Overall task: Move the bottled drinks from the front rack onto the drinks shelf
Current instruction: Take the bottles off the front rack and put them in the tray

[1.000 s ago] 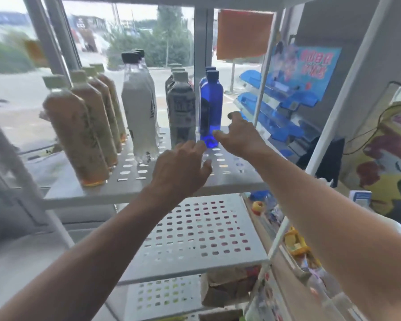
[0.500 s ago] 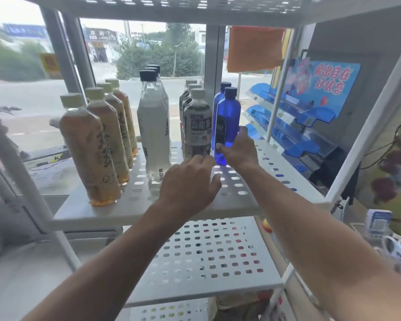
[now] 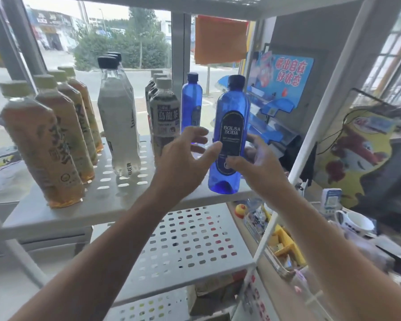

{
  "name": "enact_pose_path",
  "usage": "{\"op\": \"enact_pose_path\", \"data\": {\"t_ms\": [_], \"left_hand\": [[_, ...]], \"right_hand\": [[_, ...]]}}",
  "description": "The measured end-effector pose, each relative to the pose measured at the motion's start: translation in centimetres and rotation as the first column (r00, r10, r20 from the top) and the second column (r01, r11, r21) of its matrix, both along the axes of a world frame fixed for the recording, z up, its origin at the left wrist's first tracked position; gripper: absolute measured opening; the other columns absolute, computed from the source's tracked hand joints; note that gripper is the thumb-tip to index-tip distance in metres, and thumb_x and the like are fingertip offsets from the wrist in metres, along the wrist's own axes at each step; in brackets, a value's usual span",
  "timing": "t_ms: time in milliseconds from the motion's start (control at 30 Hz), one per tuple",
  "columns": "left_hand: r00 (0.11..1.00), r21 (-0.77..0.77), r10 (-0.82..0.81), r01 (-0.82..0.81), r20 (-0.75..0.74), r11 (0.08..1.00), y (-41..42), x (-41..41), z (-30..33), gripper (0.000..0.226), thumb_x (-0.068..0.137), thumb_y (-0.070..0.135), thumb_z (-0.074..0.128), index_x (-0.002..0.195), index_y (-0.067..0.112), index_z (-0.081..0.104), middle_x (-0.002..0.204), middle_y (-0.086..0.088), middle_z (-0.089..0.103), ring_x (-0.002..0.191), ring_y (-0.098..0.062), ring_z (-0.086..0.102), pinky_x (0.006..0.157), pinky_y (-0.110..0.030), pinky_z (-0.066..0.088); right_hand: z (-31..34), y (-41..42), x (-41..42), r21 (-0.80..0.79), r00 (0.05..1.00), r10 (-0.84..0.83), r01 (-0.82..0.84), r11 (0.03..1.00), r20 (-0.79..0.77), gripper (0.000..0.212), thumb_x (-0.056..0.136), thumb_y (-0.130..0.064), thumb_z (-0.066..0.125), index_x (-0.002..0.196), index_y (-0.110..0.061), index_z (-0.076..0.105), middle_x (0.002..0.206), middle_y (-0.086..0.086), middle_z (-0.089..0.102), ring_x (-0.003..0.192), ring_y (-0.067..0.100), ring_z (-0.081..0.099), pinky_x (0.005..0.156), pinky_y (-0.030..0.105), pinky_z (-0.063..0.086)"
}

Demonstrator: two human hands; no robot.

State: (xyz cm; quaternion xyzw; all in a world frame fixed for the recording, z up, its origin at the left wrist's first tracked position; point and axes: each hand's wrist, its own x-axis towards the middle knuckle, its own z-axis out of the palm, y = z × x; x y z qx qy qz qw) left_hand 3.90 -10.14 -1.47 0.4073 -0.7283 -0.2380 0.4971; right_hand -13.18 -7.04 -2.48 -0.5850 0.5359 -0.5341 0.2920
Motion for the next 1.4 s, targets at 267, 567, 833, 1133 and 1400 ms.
{"op": "enact_pose_path", "data": {"t_ms": [267, 567, 833, 1133, 1400], "left_hand": [[0.874, 0.328, -0.392, 0.474, -0.287, 0.817, 3.5, -5.5, -0.4, 0.043, 0.076, 0.042, 0.072, 0.113, 0.025, 0.06, 0.099, -0.003, 0.076, 0.086, -0.02, 0.074, 0.076, -0.042, 0.059], [0.748, 0.422, -0.54, 0.663, -0.385, 0.618, 8.9, -14.1, -3.5, 0.056, 0.067, 0.039, 0.079, 0.115, 0.016, 0.062, 0.099, -0.011, 0.075, 0.087, -0.03, 0.073, 0.076, -0.045, 0.058], [0.621, 0.541, -0.696, 0.747, -0.36, 0.387, 14.0, -21.5, -7.9, 0.048, 0.073, 0.028, 0.076, 0.116, 0.013, 0.061, 0.099, -0.016, 0.074, 0.091, -0.035, 0.072, 0.079, -0.047, 0.06], [0.491, 0.714, -0.849, 0.665, -0.197, 0.219, 17.6, -26.1, -15.0, 0.054, 0.081, 0.039, 0.077, 0.127, 0.018, 0.057, 0.107, -0.006, 0.073, 0.095, -0.021, 0.072, 0.085, -0.046, 0.059], [0.296, 0.566, -0.796, 0.576, 0.527, 0.589, 18.4, -26.5, -20.4, 0.043, 0.094, 0.05, 0.055, 0.125, 0.02, 0.056, 0.114, 0.003, 0.066, 0.096, -0.016, 0.064, 0.083, -0.035, 0.054]], "right_hand": [[-2.0, 9.2, -3.3, 0.106, 0.982, 0.065, -0.085, 0.991, 0.177, 0.056, 0.067, -0.024, 0.069, 0.118, -0.025, 0.046, 0.093, 0.004, 0.076, 0.086, 0.018, 0.072, 0.074, 0.028, 0.054], [-6.5, 18.1, -7.5, 0.136, 0.928, -0.278, 0.25, 0.959, 0.249, 0.067, 0.073, -0.044, 0.07, 0.133, -0.028, 0.045, 0.117, -0.003, 0.066, 0.108, 0.019, 0.065, 0.091, 0.041, 0.054], [-10.4, 25.0, -10.5, 0.269, 0.764, -0.612, 0.558, 0.785, 0.204, 0.067, 0.06, -0.053, 0.078, 0.119, -0.036, 0.05, 0.112, -0.006, 0.068, 0.101, 0.015, 0.066, 0.089, 0.041, 0.055], [-16.4, 29.9, -11.8, 0.454, 0.556, -0.82, 0.7, 0.551, 0.138, 0.033, 0.08, -0.021, 0.08, 0.103, -0.028, 0.058, 0.09, -0.016, 0.071, 0.082, 0.0, 0.067, 0.073, 0.021, 0.054], [-22.8, 31.5, -13.0, 0.698, 0.446, -0.895, 0.648, 0.305, -0.024, 0.017, 0.08, -0.027, 0.077, 0.086, -0.024, 0.061, 0.082, -0.009, 0.069, 0.076, 0.011, 0.066, 0.071, 0.029, 0.052]]}}
